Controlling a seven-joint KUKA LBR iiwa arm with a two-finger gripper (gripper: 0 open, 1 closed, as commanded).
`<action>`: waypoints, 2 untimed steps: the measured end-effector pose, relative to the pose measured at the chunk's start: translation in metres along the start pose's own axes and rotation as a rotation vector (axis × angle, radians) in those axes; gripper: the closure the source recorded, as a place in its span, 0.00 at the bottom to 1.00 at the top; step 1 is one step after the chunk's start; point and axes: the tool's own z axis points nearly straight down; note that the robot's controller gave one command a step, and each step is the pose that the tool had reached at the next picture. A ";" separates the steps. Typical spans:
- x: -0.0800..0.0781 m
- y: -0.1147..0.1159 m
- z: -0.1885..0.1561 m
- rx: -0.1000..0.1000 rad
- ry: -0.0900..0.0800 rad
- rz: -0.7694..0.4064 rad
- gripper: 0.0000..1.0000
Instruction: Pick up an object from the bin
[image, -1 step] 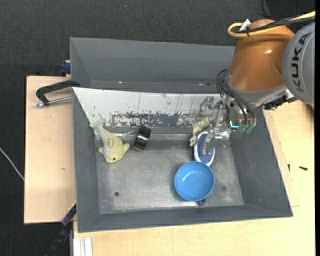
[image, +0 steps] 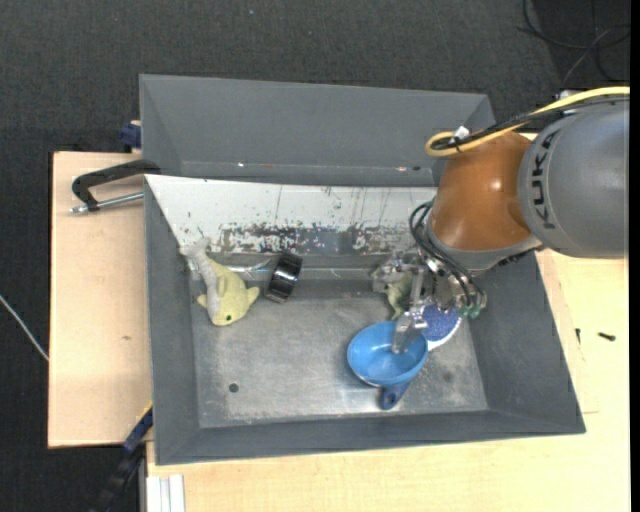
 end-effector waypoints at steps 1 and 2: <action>-0.002 0.000 -0.005 0.001 -0.008 0.000 1.00; 0.011 -0.001 -0.050 0.003 -0.014 -0.003 1.00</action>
Offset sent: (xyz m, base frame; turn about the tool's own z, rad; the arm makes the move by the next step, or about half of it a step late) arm 0.0000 0.0000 0.0000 0.0000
